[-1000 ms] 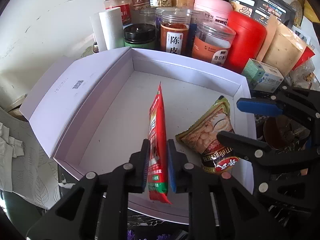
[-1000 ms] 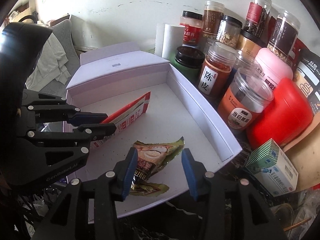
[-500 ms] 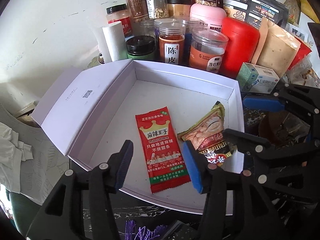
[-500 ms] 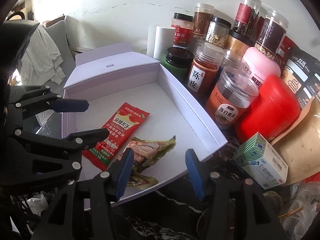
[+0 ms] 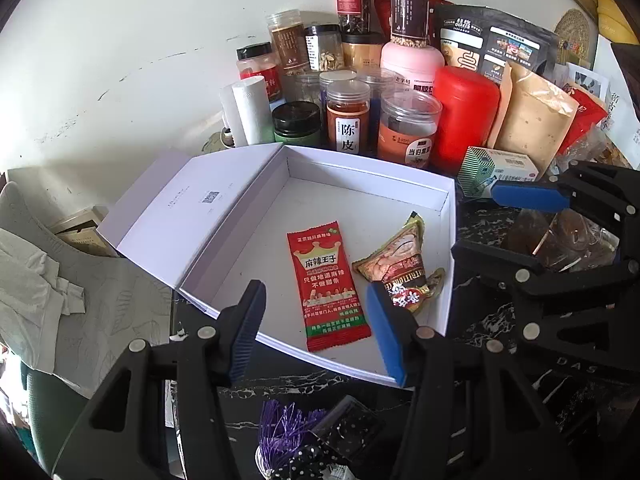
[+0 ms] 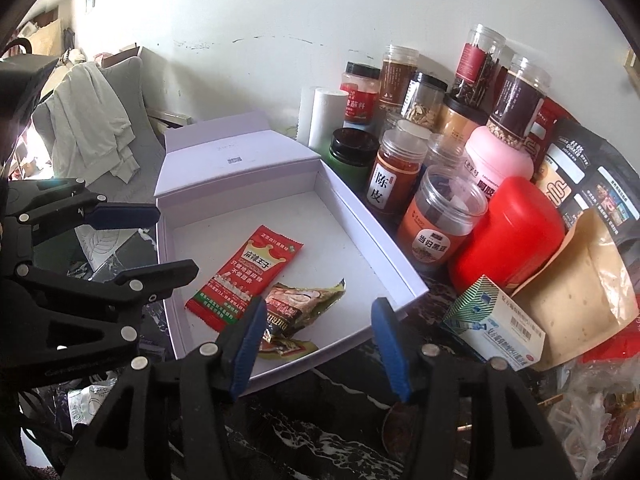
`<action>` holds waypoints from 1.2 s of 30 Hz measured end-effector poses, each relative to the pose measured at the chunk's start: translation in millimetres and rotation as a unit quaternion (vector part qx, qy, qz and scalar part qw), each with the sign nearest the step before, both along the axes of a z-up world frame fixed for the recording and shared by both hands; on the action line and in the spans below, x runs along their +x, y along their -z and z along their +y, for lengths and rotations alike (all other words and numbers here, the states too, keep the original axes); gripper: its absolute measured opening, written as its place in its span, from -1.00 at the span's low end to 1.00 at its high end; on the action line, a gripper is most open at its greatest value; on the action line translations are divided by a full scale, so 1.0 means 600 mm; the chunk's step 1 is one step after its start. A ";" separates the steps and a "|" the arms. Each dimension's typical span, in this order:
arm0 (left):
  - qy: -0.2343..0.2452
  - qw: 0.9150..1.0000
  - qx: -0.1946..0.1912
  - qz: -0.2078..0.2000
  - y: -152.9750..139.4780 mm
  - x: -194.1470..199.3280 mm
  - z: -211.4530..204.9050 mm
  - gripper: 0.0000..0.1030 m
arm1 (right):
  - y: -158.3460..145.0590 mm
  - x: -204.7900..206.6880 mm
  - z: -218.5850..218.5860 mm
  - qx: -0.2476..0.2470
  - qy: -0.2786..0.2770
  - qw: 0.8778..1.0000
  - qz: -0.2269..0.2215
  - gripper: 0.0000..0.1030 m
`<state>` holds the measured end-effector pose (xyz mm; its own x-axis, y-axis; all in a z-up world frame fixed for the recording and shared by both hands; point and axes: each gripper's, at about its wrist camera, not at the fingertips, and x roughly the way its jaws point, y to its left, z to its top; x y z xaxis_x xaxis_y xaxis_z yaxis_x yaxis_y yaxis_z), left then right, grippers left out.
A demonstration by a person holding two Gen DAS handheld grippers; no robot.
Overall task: Organize objects
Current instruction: 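Withdraw both open tools from the box back toward the remaining items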
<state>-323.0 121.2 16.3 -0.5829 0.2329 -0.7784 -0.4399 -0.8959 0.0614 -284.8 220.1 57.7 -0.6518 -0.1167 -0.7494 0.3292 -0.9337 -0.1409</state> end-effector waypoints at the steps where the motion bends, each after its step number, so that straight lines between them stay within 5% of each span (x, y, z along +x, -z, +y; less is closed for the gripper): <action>1: -0.003 1.000 0.002 0.002 -0.006 0.007 -0.004 0.04 | -0.006 0.005 0.000 0.000 0.000 1.000 0.003 0.10; 17: -0.050 0.996 -0.003 0.067 -0.108 0.135 -0.065 0.49 | -0.083 0.108 -0.014 -0.006 -0.011 0.999 0.049 0.34; 36: -0.102 0.990 0.006 0.092 -0.179 0.297 -0.114 0.61 | -0.132 0.241 -0.015 -0.015 -0.040 0.995 0.088 0.43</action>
